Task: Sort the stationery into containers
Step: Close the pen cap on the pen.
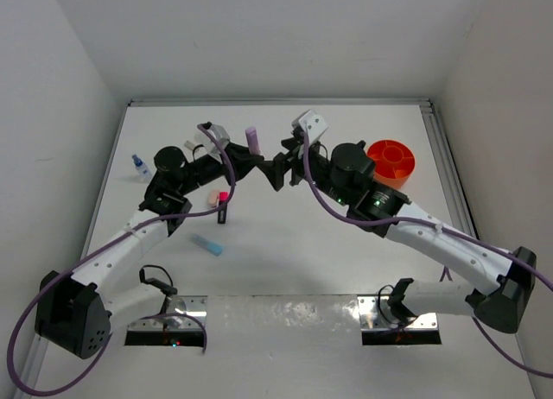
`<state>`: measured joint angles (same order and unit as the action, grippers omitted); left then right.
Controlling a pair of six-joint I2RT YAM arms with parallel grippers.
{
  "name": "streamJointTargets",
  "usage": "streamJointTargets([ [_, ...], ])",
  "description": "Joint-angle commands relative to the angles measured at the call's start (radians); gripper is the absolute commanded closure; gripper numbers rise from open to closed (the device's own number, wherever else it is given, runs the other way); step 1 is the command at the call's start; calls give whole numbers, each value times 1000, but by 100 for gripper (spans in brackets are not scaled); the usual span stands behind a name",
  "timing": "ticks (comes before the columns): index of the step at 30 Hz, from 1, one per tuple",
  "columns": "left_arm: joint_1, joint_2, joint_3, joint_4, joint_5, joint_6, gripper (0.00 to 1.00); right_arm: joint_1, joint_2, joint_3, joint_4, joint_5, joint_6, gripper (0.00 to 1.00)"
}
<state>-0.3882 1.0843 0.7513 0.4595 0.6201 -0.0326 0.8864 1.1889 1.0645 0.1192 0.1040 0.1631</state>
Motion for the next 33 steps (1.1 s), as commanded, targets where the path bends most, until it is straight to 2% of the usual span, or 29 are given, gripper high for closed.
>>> streamJointTargets([
  [1, -14, -32, -1, -45, 38, -7, 100, 22, 50, 52, 23, -38, -43, 23],
  [5, -18, -40, -4, -79, 30, -4, 100, 42, 71, 84, 74, -1, -48, 19],
  [11, -38, -44, -12, -102, 21, 2, 100, 43, 104, 87, 168, 97, -39, 21],
  [16, -49, -46, -17, -113, 13, 0, 100, 43, 124, 110, 226, 111, -33, 42],
  [25, -55, -50, -18, -96, -11, -1, 100, 42, 170, 146, 206, 103, -16, 46],
  [30, -54, -52, -9, -84, -51, 2, 100, 40, 179, 126, 198, 106, 4, 41],
  [31, -54, -50, -9, -84, -52, 3, 100, 42, 182, 126, 198, 108, 9, 42],
  [33, -54, -49, -7, -85, -46, 3, 100, 42, 193, 126, 195, 109, 10, 52],
])
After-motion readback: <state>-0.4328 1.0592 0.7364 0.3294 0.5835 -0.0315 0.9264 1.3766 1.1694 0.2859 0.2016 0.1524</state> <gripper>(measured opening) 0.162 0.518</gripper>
